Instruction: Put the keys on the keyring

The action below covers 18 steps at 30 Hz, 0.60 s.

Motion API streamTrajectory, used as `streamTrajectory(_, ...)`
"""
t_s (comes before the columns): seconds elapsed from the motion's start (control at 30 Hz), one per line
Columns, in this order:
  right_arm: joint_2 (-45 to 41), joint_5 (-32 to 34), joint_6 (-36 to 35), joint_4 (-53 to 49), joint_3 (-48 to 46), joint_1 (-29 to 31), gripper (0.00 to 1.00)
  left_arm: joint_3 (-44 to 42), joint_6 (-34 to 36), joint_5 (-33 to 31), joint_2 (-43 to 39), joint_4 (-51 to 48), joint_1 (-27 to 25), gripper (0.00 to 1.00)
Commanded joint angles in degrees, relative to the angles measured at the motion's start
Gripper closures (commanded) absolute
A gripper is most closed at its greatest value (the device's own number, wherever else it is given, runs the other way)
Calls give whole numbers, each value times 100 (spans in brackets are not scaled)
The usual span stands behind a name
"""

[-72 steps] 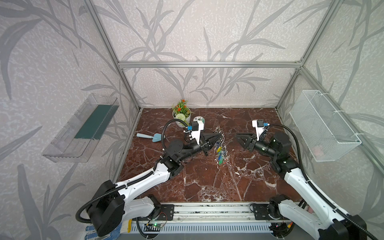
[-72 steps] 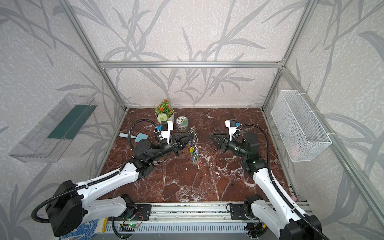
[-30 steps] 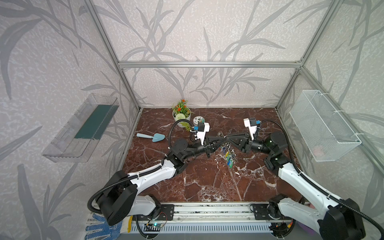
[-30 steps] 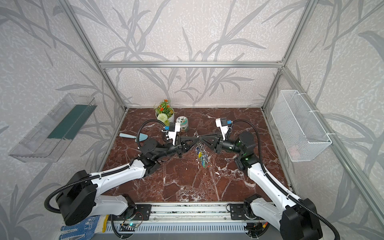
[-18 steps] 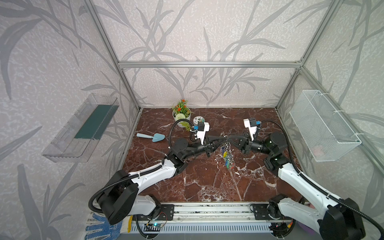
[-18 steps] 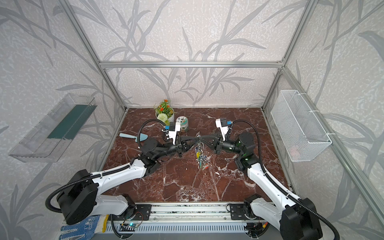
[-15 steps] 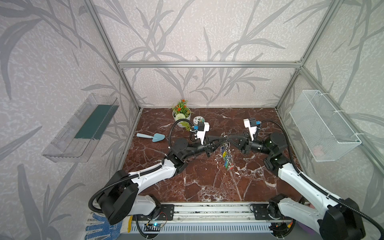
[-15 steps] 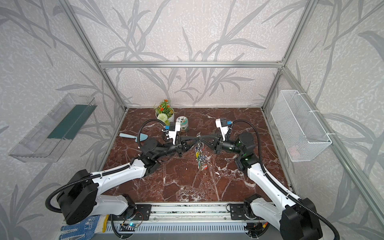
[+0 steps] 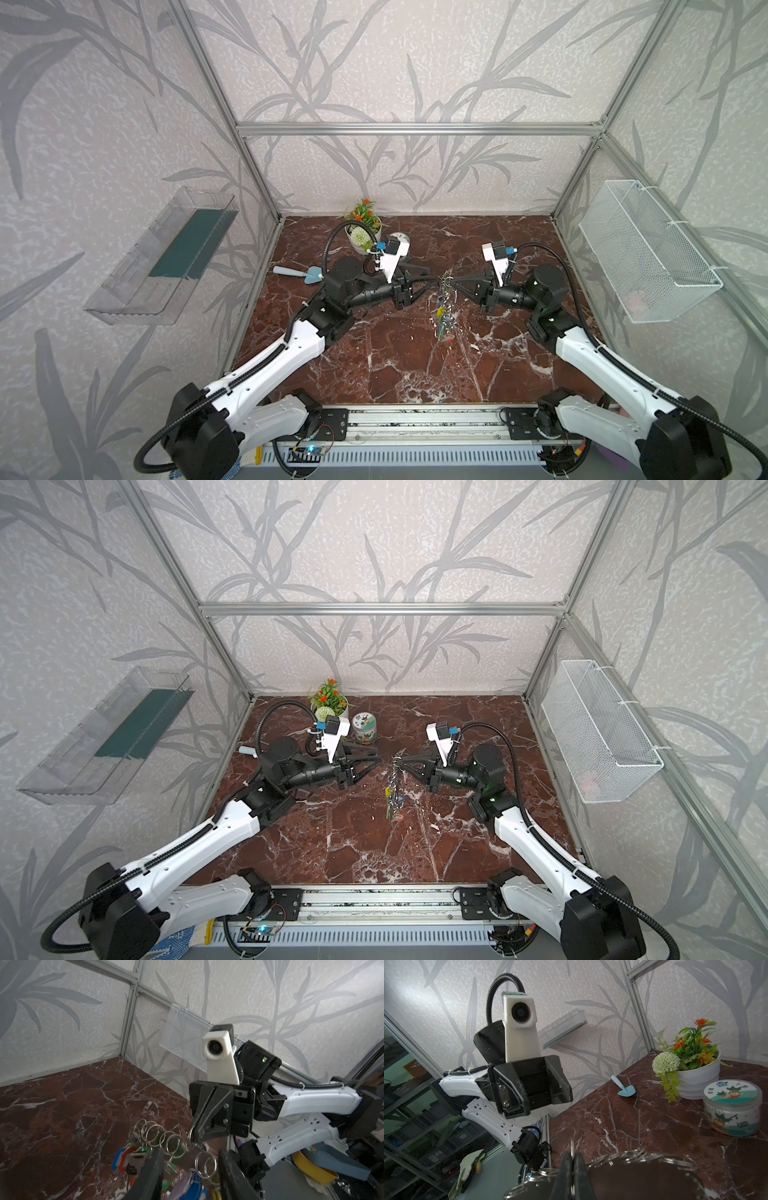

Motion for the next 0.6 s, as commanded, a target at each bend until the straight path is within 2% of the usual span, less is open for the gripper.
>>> streamTrajectory(0.0, -168, -267, -503, 160, 29, 44, 100, 631, 1295, 589, -11, -2405, 2, 51)
streamTrajectory(0.13, -188, -400, -741, 44, -2, 61, 100, 1470, 2303, 641, 282, -3998, -5, 51)
streamTrajectory(0.33, -117, -582, -714, 161, -21, 136, 100, 2690, 3106, 551, 1079, -5414, -24, 54)
streamTrajectory(0.57, -91, -674, -661, 231, -41, 174, 100, 3609, 3418, 548, 1799, -5983, -116, 61)
